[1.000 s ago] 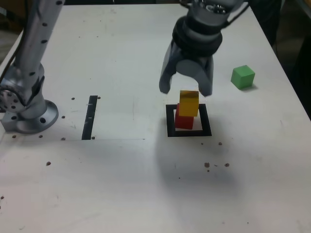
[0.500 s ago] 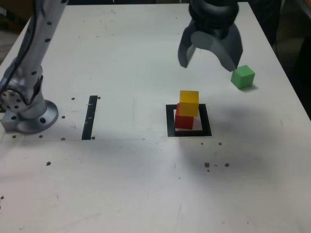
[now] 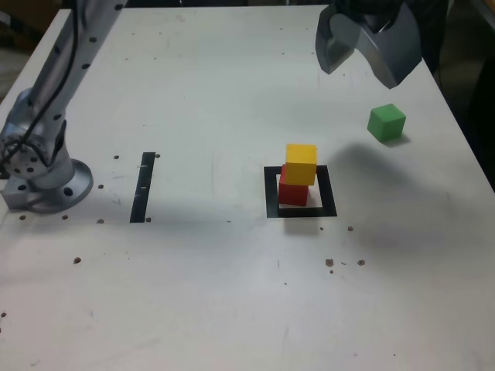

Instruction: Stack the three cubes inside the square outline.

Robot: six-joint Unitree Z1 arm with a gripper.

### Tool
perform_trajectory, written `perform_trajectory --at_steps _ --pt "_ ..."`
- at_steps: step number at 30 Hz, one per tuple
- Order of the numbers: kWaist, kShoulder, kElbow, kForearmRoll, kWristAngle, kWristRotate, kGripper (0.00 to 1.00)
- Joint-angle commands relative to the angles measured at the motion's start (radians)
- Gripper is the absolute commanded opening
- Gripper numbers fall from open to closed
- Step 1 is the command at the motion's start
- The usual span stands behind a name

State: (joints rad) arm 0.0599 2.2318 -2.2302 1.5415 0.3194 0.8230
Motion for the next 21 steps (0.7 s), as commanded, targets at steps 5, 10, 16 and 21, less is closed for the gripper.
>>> perform_trajectory --at_steps 5,10,16,21 --pt "0.050 0.077 -0.031 -0.006 -0.002 0.271 0.99" --pt "0.063 0.137 -0.045 -0.033 0.025 0.295 0.99" --pt "0.071 0.161 -0.057 -0.074 0.056 0.306 0.99" --pt "0.087 0.170 -0.055 -0.088 0.059 0.308 0.99"
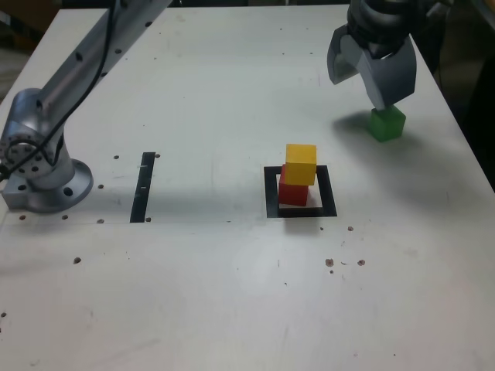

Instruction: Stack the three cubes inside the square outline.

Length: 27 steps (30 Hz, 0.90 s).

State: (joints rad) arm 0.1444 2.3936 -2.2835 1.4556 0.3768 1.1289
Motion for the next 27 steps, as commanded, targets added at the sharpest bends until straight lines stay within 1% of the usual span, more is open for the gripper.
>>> perform_trajectory --at_steps 1,14,17,27 --pt "0.007 0.010 -0.001 -0.003 0.002 0.002 0.99" --pt "0.036 0.024 -0.036 -0.015 -0.001 0.009 0.99" --pt "0.036 0.028 -0.032 -0.017 -0.015 0.009 0.99" --pt "0.006 0.050 -0.024 -0.043 -0.078 -0.007 0.98"
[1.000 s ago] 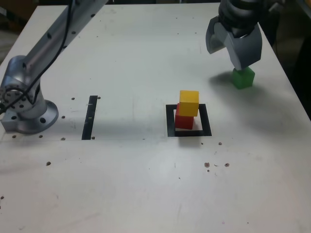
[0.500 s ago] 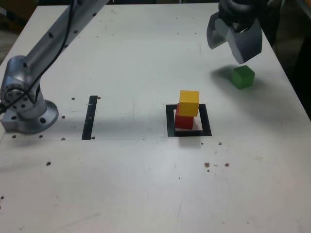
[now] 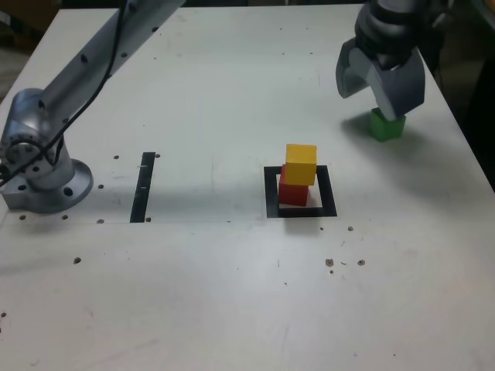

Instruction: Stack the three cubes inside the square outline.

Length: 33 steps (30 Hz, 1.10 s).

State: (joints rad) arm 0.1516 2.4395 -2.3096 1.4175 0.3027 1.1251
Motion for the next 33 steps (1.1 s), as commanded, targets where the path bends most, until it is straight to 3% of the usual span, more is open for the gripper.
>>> perform_trajectory --at_steps 1,12,21,33 --pt "-0.004 0.006 0.002 -0.006 -0.007 -0.005 0.98" --pt "-0.006 0.025 0.007 0.001 -0.010 -0.007 0.84" --pt "-0.006 0.050 -0.017 -0.004 -0.014 -0.006 0.81" --pt "-0.006 0.059 -0.005 -0.005 -0.014 -0.034 0.62"
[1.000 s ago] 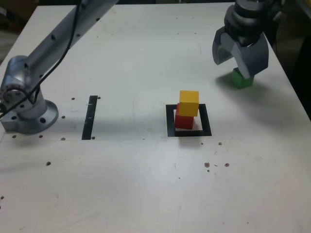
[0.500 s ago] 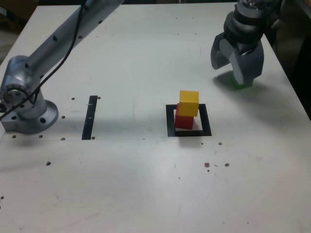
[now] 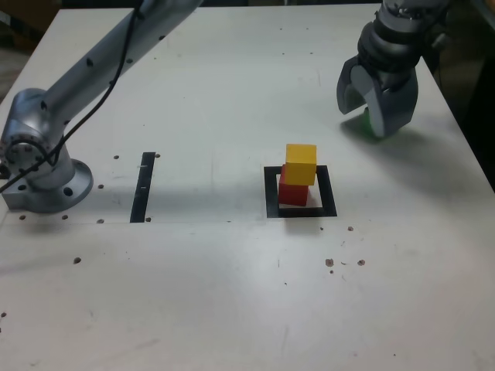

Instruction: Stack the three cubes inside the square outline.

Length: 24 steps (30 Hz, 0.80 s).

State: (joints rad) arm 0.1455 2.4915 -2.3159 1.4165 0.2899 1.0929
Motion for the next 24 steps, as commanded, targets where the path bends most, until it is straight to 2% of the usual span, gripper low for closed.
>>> perform_trajectory --at_steps 1,7,9,16,24 --pt "-0.001 0.008 0.002 -0.005 -0.003 -0.002 0.61" --pt "-0.006 0.009 0.006 -0.009 -0.010 -0.002 0.61" --pt "-0.006 0.008 0.006 -0.011 -0.011 -0.006 0.58" --pt "-0.010 0.004 -0.015 -0.018 -0.008 -0.084 0.30" --pt "-0.010 -0.002 -0.004 -0.002 -0.018 -0.152 0.09"
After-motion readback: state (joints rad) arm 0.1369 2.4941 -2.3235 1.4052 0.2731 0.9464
